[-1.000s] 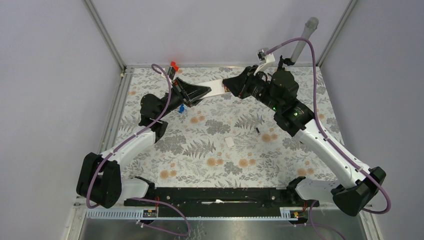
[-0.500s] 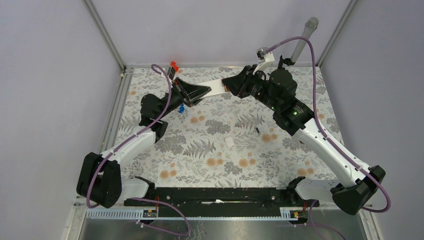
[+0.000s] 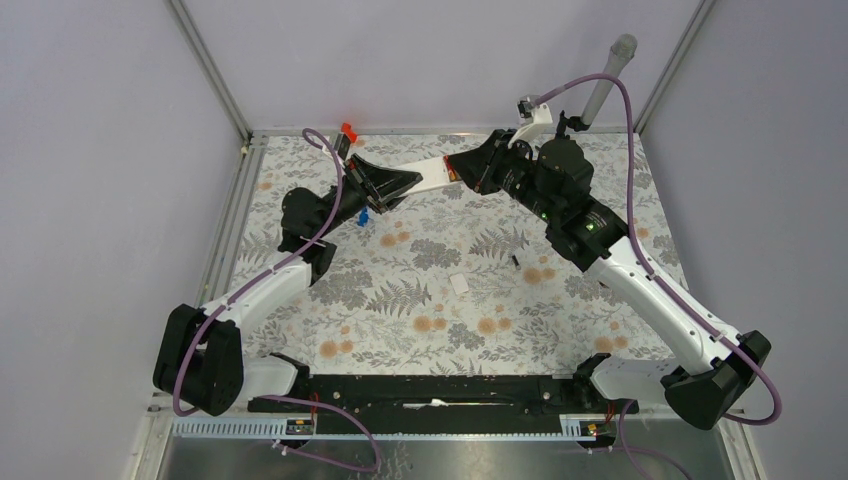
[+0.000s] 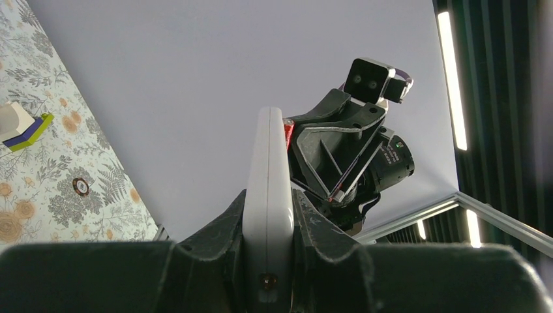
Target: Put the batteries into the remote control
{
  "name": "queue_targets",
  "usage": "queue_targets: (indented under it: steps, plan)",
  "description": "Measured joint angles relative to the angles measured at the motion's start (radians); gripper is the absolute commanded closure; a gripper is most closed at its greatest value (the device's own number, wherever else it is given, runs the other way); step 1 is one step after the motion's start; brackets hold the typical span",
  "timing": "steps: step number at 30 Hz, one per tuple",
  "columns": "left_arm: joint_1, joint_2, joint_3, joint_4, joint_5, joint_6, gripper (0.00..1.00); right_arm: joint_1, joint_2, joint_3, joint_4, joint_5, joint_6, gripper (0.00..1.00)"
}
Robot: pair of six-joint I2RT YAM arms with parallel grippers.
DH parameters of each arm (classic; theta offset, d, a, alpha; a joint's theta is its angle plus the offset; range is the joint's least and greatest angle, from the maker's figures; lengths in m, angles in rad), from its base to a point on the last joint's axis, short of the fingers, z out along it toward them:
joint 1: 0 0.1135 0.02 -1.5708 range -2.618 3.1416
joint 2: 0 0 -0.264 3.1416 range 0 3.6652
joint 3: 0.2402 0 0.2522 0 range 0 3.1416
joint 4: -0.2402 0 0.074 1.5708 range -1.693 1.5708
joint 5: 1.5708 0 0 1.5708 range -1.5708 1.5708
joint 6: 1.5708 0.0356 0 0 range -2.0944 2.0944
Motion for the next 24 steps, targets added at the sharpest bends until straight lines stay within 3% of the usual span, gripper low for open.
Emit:
queue_targets:
  steps: [3, 12, 17, 24]
  plan:
    - [0.000, 0.000, 0.000, 0.000, -0.003, -0.003, 1.00, 0.000, 0.000, 0.000, 0.001, 0.000, 0.014, 0.73]
    - [0.000, 0.007, 0.000, 0.000, -0.019, -0.010, 1.00, 0.001, -0.002, 0.006, -0.006, 0.025, 0.046, 0.70]
    - [0.000, 0.007, 0.000, 0.001, -0.027, -0.009, 1.00, 0.001, -0.002, 0.034, -0.041, 0.038, 0.053, 0.58]
    - [0.000, 0.007, 0.000, 0.013, -0.027, -0.006, 1.00, 0.001, -0.014, 0.047, -0.085, 0.045, 0.053, 0.57]
